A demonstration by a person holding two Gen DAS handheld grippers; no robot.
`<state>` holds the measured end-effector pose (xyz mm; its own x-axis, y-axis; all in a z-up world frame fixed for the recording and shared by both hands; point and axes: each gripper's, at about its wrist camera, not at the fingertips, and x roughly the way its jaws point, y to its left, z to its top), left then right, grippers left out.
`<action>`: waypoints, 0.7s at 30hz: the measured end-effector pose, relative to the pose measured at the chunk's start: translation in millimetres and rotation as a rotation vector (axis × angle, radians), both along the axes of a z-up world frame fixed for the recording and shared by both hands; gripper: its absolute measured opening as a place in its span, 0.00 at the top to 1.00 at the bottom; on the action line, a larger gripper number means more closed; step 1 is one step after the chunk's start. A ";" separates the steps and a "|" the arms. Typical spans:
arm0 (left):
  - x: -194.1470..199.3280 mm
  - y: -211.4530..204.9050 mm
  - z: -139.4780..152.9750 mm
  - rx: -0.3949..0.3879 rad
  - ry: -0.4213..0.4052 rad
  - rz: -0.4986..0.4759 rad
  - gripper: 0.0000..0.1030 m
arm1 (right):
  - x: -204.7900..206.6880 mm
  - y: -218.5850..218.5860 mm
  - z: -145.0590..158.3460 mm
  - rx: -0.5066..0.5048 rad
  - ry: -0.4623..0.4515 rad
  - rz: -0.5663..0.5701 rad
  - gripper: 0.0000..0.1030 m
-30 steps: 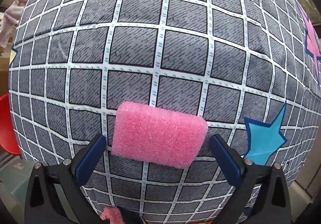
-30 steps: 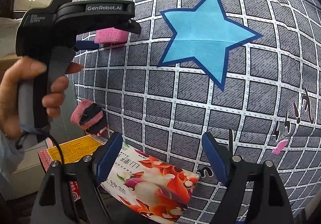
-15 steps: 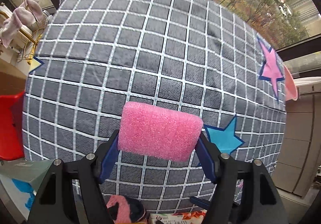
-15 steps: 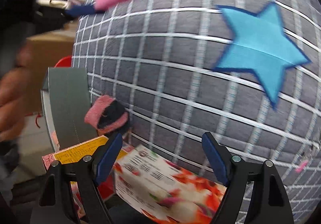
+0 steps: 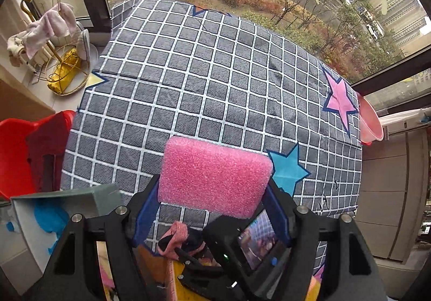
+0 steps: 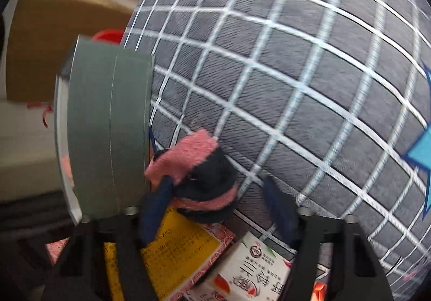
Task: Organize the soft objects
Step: 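Grasp the pink sponge with the left gripper while the right gripper grasps the pink-black sock, then carry the pink sponge and pink-black sock with both grippers over the white box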
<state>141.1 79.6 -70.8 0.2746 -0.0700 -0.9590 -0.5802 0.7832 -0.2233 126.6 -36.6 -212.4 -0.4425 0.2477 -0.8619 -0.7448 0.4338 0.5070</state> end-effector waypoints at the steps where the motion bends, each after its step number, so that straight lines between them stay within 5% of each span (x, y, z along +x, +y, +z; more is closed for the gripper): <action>1: -5.6 0.0 2.9 -0.002 -0.005 0.004 0.27 | -5.3 4.7 0.7 0.002 -0.007 0.021 0.38; 8: -37.5 -6.8 17.5 0.011 -0.014 0.012 0.27 | -25.5 23.3 -1.1 -0.033 -0.037 0.063 0.74; 21: -59.3 -45.4 38.0 0.041 -0.058 -0.088 0.27 | 32.2 -40.9 53.9 0.021 -0.126 -0.248 0.76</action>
<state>81.9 34.2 -32.8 0.3246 -0.0567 -0.9441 -0.4962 0.8396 -0.2211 158.8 -77.5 -158.5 -0.2557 0.3531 -0.8999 -0.6753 0.6009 0.4277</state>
